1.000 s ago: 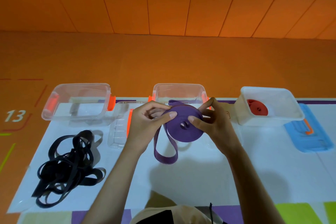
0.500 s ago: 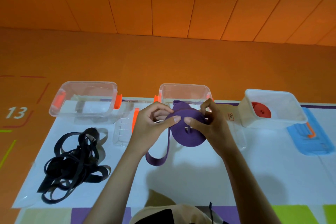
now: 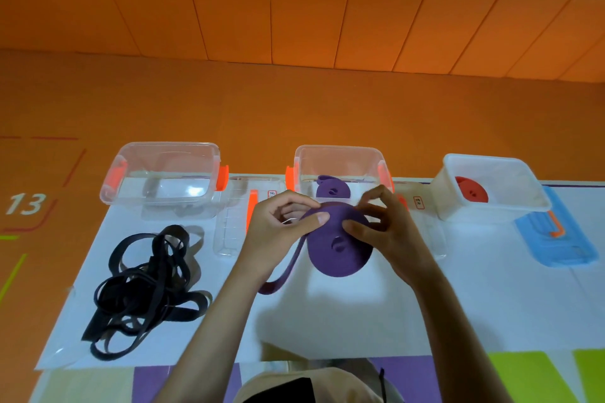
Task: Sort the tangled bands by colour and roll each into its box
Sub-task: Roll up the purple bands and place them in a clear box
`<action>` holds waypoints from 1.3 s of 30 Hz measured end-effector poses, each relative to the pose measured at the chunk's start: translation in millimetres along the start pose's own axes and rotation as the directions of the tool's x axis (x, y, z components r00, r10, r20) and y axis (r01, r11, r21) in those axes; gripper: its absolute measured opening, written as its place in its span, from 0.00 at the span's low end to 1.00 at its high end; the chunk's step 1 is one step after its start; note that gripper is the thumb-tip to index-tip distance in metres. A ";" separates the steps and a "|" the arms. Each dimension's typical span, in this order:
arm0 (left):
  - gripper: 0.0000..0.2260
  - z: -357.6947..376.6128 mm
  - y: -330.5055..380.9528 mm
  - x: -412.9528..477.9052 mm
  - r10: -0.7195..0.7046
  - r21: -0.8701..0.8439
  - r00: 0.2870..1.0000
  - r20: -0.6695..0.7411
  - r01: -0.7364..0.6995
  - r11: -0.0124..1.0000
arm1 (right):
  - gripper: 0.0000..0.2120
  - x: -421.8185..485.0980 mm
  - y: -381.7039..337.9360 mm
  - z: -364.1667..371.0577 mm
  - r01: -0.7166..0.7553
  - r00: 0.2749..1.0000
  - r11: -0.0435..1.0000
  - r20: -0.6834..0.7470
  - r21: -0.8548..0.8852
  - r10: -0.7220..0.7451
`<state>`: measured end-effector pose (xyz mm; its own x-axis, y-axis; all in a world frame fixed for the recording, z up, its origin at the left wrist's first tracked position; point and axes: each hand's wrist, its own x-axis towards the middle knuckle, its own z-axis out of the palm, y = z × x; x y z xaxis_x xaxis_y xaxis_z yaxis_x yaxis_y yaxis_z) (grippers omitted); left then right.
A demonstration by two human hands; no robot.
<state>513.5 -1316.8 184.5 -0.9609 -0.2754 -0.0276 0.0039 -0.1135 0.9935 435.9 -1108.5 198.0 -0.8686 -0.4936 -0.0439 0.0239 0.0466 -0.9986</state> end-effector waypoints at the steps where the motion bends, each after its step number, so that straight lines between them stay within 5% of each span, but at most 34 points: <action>1: 0.07 1.1 -1.1 -1.3 -0.002 0.001 1.000 -0.002 0.002 1.000 | 0.14 -3.0 0.0 2.8 0.028 1.000 0.999 -0.011 -0.024 -0.028; 5: 0.07 -5.2 -5.5 -7.8 -0.042 0.046 0.997 0.068 0.038 0.998 | 0.13 -10.9 0.6 5.5 0.104 0.993 0.988 -0.049 -0.116 -0.110; 8: 0.13 -13.1 -3.6 -11.3 -0.069 0.075 0.978 0.198 0.055 0.996 | 0.11 -16.8 3.1 6.7 0.112 0.987 0.992 -0.111 -0.066 -0.119; 13: 0.14 -14.4 -1.6 -11.1 -0.058 0.148 0.974 0.217 0.026 0.989 | 0.12 -24.0 10.3 9.5 0.068 0.993 0.998 -0.094 -0.012 -0.069; 22: 0.13 0.3 -22.0 -4.8 -0.199 0.051 0.977 0.082 0.195 0.979 | 0.13 -17.1 22.8 7.4 0.094 0.927 0.994 -0.369 0.055 -0.067; 30: 0.09 18.8 -21.1 31.2 -0.224 -0.043 0.975 0.011 0.224 0.974 | 0.11 15.2 28.6 -31.5 -0.018 0.991 0.996 -0.130 0.088 0.029; 39: 0.15 57.8 -49.5 55.2 -0.224 -0.195 0.951 -0.215 0.183 0.964 | 0.07 61.6 44.5 -52.9 0.071 0.901 0.994 -0.432 0.081 -0.029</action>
<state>444.2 -1271.3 140.2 -0.8552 -0.4412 -0.2720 -0.1178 -0.3455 0.9310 357.2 -1090.8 152.4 -0.9975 -0.0706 0.0019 0.0023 -0.0589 -0.9983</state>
